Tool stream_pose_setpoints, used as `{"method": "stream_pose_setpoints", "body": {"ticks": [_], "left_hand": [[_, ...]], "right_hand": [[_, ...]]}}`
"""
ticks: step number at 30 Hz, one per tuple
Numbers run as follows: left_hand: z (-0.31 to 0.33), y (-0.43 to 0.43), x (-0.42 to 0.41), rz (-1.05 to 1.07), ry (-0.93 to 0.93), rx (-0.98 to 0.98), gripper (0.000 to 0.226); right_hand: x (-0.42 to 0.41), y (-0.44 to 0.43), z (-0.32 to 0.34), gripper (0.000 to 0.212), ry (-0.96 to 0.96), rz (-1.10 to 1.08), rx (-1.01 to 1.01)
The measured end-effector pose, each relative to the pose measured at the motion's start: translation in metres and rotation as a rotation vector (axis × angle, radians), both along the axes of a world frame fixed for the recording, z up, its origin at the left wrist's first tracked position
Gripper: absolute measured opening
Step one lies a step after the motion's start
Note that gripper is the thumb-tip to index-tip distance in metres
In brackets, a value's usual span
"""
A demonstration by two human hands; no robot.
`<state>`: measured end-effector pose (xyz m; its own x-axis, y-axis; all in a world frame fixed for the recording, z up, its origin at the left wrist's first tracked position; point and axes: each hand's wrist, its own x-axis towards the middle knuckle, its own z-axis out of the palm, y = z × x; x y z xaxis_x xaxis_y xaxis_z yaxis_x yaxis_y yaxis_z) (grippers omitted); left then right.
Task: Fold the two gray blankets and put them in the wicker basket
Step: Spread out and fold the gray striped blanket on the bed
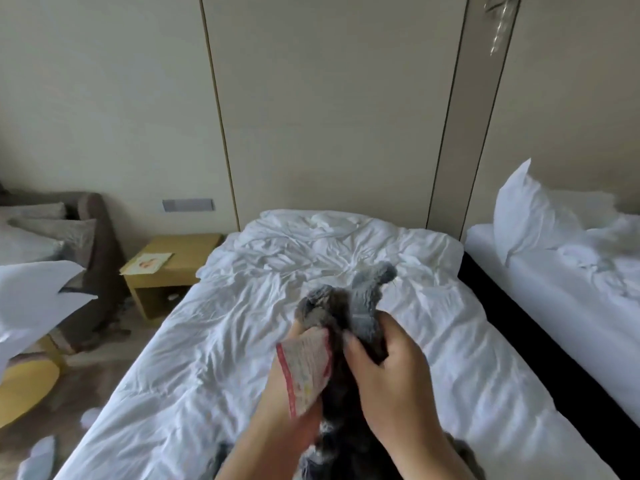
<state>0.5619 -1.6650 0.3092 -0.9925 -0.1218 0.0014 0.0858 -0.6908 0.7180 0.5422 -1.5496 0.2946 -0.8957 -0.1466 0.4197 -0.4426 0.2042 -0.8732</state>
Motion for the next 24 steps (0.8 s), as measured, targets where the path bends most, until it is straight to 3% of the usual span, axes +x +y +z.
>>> {"method": "stream_pose_setpoints", "body": {"ticks": [1,4,6,9,11,14,16,18,22,24], "left_hand": [[0.007,0.010,-0.002,-0.153,0.020,0.064,0.021],[0.016,0.025,0.001,-0.343,-0.030,-0.021,0.051],[0.003,0.027,0.003,-0.198,-0.088,-0.266,0.023],[0.005,0.026,0.001,-0.042,-0.179,-0.569,0.018],[0.009,0.022,-0.004,-0.084,-0.216,-0.837,0.012],[0.015,0.018,-0.001,-0.146,-0.191,-1.055,0.028],[0.015,0.019,0.003,-0.140,-0.192,-1.094,0.034],[0.013,0.020,0.006,-0.145,-0.191,-1.106,0.023],[0.006,0.012,0.008,-0.183,-0.214,-1.068,0.021],[0.003,0.004,0.005,-0.112,-0.241,-1.074,0.014]], "right_hand": [[0.003,0.003,-0.003,0.013,-0.025,-0.009,0.009],[0.003,0.029,-0.007,0.019,-0.204,0.047,-0.035],[0.005,0.046,-0.003,0.028,-0.358,0.257,-0.173],[0.007,0.061,0.002,0.049,-0.484,0.452,-0.330],[0.002,0.065,0.002,0.045,-0.437,0.321,-0.218],[-0.004,0.066,-0.003,0.022,-0.375,0.166,-0.061],[-0.005,0.064,-0.005,0.042,-0.377,0.200,-0.076],[-0.006,0.063,-0.004,0.063,-0.306,0.301,-0.024],[-0.004,0.067,0.002,0.030,-0.150,0.280,0.084],[-0.007,0.072,0.004,0.035,-0.149,0.209,0.165]]}}
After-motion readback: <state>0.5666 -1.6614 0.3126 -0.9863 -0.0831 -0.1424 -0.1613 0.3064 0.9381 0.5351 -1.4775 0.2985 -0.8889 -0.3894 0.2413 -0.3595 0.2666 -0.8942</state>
